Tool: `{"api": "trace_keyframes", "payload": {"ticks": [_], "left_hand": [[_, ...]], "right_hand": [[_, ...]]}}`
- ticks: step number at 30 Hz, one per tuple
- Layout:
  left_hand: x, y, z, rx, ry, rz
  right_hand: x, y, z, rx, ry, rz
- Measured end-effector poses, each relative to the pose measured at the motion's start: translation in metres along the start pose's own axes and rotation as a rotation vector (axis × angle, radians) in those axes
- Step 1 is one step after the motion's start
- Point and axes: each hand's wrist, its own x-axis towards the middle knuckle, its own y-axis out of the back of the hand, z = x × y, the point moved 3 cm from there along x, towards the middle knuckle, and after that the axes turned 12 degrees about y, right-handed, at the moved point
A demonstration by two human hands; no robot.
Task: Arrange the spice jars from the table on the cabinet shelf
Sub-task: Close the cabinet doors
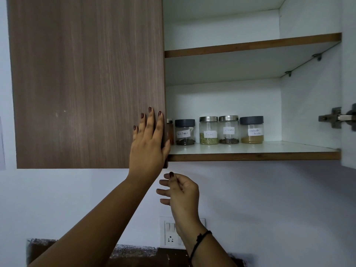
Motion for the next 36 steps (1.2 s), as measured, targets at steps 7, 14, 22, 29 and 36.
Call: {"api": "trace_keyframes", "payload": {"ticks": [7, 14, 22, 29, 36], "left_hand": [[-0.001, 0.001, 0.000, -0.010, -0.017, -0.007], [0.000, 0.003, -0.002, -0.044, -0.030, -0.030], [-0.001, 0.010, -0.005, -0.077, -0.078, -0.077], [-0.001, 0.009, 0.000, -0.156, -0.100, -0.050], [-0.004, 0.010, 0.001, -0.255, -0.067, 0.019]], "right_hand": [[-0.013, 0.042, -0.024, 0.011, 0.044, 0.118], [-0.031, 0.074, -0.055, -0.077, 0.102, 0.195], [-0.060, 0.096, -0.097, -0.190, 0.154, 0.298], [-0.092, 0.109, -0.133, -0.317, 0.209, 0.358], [-0.122, 0.135, -0.162, -0.475, 0.264, 0.429]]}}
